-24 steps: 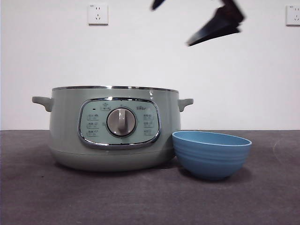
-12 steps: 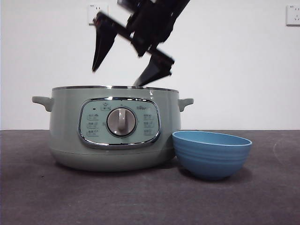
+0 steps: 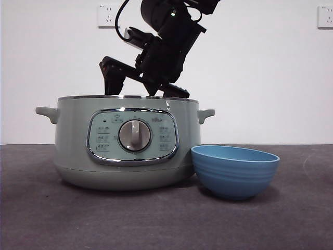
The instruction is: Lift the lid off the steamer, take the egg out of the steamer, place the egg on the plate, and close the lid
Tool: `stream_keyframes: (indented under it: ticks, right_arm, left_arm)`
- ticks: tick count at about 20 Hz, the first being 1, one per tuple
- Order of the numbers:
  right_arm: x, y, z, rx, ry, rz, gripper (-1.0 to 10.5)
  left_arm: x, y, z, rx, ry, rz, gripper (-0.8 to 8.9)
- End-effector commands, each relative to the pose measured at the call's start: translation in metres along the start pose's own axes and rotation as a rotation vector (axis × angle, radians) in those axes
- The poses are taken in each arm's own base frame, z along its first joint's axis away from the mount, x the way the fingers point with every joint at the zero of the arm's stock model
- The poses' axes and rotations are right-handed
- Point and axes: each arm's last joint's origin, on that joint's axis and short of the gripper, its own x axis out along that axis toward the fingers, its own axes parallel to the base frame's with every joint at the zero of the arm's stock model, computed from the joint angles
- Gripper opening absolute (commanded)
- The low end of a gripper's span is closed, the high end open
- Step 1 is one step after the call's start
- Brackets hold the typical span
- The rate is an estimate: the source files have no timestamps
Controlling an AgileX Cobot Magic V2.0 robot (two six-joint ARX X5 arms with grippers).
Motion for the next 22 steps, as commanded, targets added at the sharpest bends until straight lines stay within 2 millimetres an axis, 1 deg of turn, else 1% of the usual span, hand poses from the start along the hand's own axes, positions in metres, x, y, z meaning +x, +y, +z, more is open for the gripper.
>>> stream_keyframes:
  ticks: [1,4,11,15,16,17,18,22]
  right_arm:
    - [0.015,-0.002,-0.007,0.0,0.04,-0.007,5.3]
    - [0.021,-0.003,-0.011,-0.005,0.057,-0.008,5.3]
    - [0.025,-0.006,-0.018,-0.024,0.119,-0.042,5.3]
    - [0.026,-0.006,-0.018,-0.024,0.118,-0.06,5.3]
    - [0.026,-0.007,-0.019,-0.024,0.119,-0.063,5.2]
    - [0.028,-0.007,-0.019,-0.023,0.121,-0.064,4.5]
    - [0.03,-0.007,-0.02,-0.023,0.122,-0.064,4.1]
    - [0.039,-0.01,-0.025,-0.006,0.144,-0.068,3.9]
  left_arm:
    - [-0.008,0.001,0.004,0.002,-0.071,0.0,-0.08]
    - [-0.008,0.001,0.004,0.002,-0.07,0.0,-0.08]
    - [-0.007,0.001,0.003,0.009,-0.058,-0.001,-0.08]
    - [-0.007,0.001,0.003,0.01,-0.055,-0.001,-0.08]
    - [-0.007,0.001,0.003,0.01,-0.053,-0.001,-0.08]
    - [-0.007,0.001,0.002,0.011,-0.048,-0.001,-0.08]
    - [-0.007,0.001,0.002,0.011,-0.042,-0.001,-0.08]
    - [-0.007,0.001,0.001,0.011,-0.034,-0.001,-0.08]
